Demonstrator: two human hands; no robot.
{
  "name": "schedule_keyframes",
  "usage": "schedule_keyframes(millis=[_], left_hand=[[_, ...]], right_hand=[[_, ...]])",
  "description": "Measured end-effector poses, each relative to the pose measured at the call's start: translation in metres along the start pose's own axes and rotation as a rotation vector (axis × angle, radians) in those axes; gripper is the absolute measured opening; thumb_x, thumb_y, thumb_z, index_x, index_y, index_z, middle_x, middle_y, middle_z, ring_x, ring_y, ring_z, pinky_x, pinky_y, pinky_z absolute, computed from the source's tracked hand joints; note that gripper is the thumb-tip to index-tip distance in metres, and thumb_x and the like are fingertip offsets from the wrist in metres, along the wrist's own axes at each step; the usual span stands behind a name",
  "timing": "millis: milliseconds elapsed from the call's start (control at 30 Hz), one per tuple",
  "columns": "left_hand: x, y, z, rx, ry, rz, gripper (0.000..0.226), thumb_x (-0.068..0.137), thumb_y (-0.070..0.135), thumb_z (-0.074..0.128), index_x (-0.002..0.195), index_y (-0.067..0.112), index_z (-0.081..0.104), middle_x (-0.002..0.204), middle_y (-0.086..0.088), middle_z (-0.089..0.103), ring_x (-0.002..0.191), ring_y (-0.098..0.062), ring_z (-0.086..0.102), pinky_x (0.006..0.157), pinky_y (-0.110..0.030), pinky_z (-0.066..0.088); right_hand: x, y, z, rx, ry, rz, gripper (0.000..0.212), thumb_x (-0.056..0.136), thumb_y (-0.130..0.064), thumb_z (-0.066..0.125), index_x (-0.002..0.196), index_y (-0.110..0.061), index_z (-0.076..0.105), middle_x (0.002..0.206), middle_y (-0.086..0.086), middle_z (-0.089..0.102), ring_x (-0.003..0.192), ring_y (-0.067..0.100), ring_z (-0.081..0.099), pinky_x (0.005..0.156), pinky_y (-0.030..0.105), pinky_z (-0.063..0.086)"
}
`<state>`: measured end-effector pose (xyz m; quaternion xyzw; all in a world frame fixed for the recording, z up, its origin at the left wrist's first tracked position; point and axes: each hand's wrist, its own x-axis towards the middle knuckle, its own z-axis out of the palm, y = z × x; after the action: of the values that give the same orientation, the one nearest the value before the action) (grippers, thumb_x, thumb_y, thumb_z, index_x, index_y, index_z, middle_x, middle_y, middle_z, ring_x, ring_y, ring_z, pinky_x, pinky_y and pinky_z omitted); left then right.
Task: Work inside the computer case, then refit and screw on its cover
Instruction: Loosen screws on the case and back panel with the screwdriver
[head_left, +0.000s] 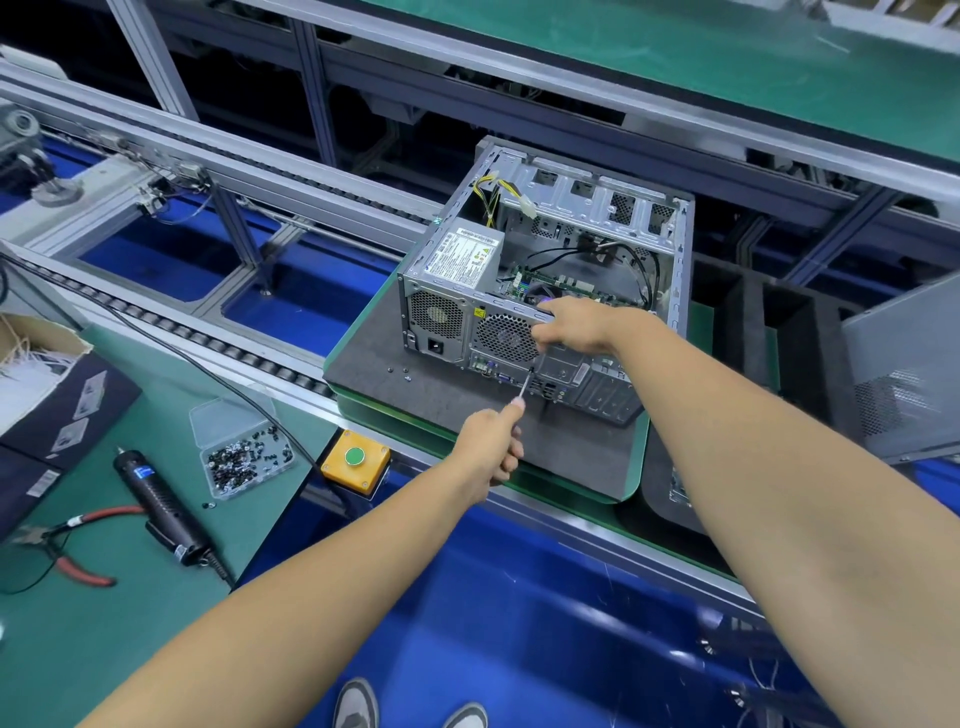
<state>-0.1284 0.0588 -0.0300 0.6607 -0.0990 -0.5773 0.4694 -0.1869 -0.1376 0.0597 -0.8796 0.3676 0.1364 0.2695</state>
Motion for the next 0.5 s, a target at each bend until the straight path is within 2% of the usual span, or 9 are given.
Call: schedule_keyframes(millis=[67,133,200,267,333,367,433,467,500], left_hand=[[0.002,0.006,-0.003,-0.072,-0.141,-0.096,0.046,0.105,0.049,0.043,0.092,0.009,0.063,0.057,-0.004,0.057,0.038,-0.013,0.036,0.037,-0.017,0.022],[0.005,0.005,-0.003,-0.107,-0.246,-0.084,0.045,0.108,0.042,0.039,0.092,0.008,0.065,0.058,-0.003,0.053,0.042,-0.012,0.034,0.038,-0.018,0.022],[0.004,0.003,0.000,-0.068,-0.234,-0.029,0.039,0.109,0.037,0.038,0.086,0.012,0.056,0.057,0.002,0.045,0.042,-0.011,0.031,0.038,-0.019,0.022],[0.005,0.003,0.005,0.027,-0.151,0.053,0.037,0.109,0.034,0.037,0.081,0.015,0.050,0.058,0.002,0.039,0.042,-0.011,0.028,0.041,-0.020,0.021],[0.006,0.007,0.008,0.263,-0.021,0.148,0.039,0.109,0.035,0.036,0.080,0.014,0.051,0.063,-0.003,0.043,0.045,-0.016,0.034,0.046,-0.023,0.025],[0.006,0.008,0.007,0.473,0.079,0.200,0.039,0.109,0.036,0.035,0.082,0.014,0.053,0.068,-0.006,0.050,0.052,-0.021,0.043,0.050,-0.026,0.030],[0.007,0.004,0.004,0.996,0.329,0.321,0.036,0.110,0.039,0.030,0.091,0.017,0.051,0.079,-0.007,0.061,0.067,-0.029,0.052,0.058,-0.031,0.035],[0.004,-0.001,0.003,1.172,0.435,0.397,0.033,0.110,0.040,0.028,0.095,0.019,0.048,0.079,-0.005,0.062,0.067,-0.029,0.051,0.057,-0.032,0.035],[0.001,-0.005,0.005,1.244,0.487,0.470,0.031,0.111,0.040,0.026,0.098,0.020,0.046,0.076,-0.003,0.060,0.064,-0.029,0.050,0.055,-0.032,0.034]], right_hand=[[0.001,0.001,0.000,-0.001,0.000,-0.001,0.018,0.091,-0.033,0.058,0.081,-0.022,0.069,0.139,0.023,0.059,0.068,0.020,0.054,0.059,0.030,0.040],[0.002,0.003,0.001,0.002,-0.004,0.007,0.017,0.091,-0.033,0.059,0.089,-0.021,0.070,0.131,0.022,0.064,0.064,0.018,0.052,0.058,0.029,0.038],[0.002,0.004,0.000,0.009,-0.003,0.017,0.022,0.092,-0.033,0.058,0.099,-0.016,0.071,0.125,0.021,0.067,0.063,0.018,0.051,0.057,0.030,0.039],[0.002,0.005,0.001,0.010,-0.004,0.023,0.028,0.092,-0.033,0.059,0.108,-0.013,0.071,0.117,0.018,0.070,0.063,0.017,0.051,0.057,0.030,0.040],[0.003,0.004,0.002,0.013,-0.001,0.029,0.037,0.092,-0.033,0.059,0.120,-0.010,0.067,0.099,0.014,0.070,0.063,0.018,0.051,0.057,0.030,0.040],[0.003,0.004,0.002,0.011,0.003,0.027,0.041,0.092,-0.033,0.059,0.124,-0.009,0.066,0.095,0.012,0.069,0.066,0.018,0.053,0.058,0.031,0.041],[0.005,0.004,0.001,0.010,0.014,0.031,0.043,0.092,-0.035,0.060,0.126,-0.008,0.065,0.102,0.014,0.070,0.075,0.022,0.057,0.064,0.033,0.043],[0.005,0.005,0.002,0.011,0.014,0.037,0.044,0.092,-0.036,0.060,0.126,-0.008,0.065,0.107,0.015,0.069,0.079,0.023,0.058,0.067,0.032,0.044],[0.005,0.005,0.002,0.006,0.012,0.040,0.045,0.092,-0.037,0.059,0.127,-0.009,0.064,0.109,0.015,0.069,0.080,0.023,0.059,0.066,0.032,0.044]])
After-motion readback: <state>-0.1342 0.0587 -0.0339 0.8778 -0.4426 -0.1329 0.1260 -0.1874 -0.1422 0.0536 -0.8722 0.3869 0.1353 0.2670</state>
